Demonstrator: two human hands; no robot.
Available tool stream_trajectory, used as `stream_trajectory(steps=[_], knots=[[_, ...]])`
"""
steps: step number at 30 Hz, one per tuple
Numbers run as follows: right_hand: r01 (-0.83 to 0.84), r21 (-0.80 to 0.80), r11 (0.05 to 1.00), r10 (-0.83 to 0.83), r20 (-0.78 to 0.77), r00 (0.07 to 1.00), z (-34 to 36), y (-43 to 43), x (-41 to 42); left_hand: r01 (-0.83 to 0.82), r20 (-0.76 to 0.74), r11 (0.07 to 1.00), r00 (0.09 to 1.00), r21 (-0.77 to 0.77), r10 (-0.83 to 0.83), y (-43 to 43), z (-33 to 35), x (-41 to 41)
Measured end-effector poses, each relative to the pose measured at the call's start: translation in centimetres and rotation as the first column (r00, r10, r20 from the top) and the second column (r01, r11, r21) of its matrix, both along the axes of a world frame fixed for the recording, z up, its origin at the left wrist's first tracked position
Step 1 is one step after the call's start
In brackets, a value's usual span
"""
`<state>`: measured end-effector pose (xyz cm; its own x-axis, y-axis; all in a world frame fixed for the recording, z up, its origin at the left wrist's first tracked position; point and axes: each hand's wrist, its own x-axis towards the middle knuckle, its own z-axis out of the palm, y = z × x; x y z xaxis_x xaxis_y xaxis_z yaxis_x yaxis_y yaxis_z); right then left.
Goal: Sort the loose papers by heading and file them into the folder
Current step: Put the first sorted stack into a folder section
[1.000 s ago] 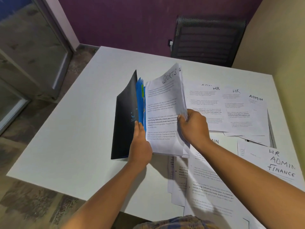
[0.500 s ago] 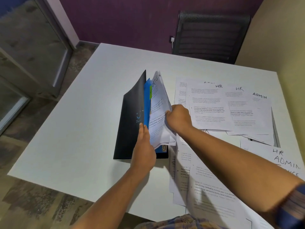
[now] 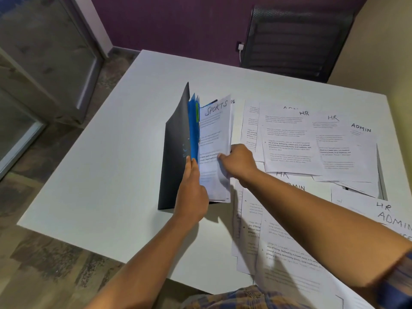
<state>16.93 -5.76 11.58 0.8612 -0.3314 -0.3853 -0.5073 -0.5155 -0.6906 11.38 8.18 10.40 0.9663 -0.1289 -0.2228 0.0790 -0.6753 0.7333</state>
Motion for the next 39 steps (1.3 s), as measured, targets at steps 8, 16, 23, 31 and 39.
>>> stream_trajectory(steps=[8,16,23,31,39], knots=[[-0.248,-0.267,0.931,0.202,-0.189,0.961,-0.4,1.5,1.8,-0.001,-0.046,1.000,0.999,-0.027,0.000,-1.3,0.0,-0.9],[-0.399,-0.278,0.874,0.310,-0.314,0.897,-1.7,2.2,2.3,0.026,0.016,1.000,1.000,0.005,-0.026,-1.5,-0.1,-0.9],[-0.165,-0.264,0.950,0.171,-0.001,0.985,1.3,-2.4,-0.3,0.068,0.040,0.989,0.996,0.134,-0.074,-1.5,-0.8,-0.4],[-0.096,-0.181,0.979,0.066,-0.167,0.984,-1.4,-11.5,-11.5,0.111,-0.003,0.920,0.993,0.375,-0.118,-2.7,-4.1,-1.1],[-0.050,-0.201,0.978,-0.015,-0.309,0.951,-3.7,-14.7,-21.8,0.295,-0.076,0.774,0.949,0.560,-0.307,-3.1,-9.6,-2.5]])
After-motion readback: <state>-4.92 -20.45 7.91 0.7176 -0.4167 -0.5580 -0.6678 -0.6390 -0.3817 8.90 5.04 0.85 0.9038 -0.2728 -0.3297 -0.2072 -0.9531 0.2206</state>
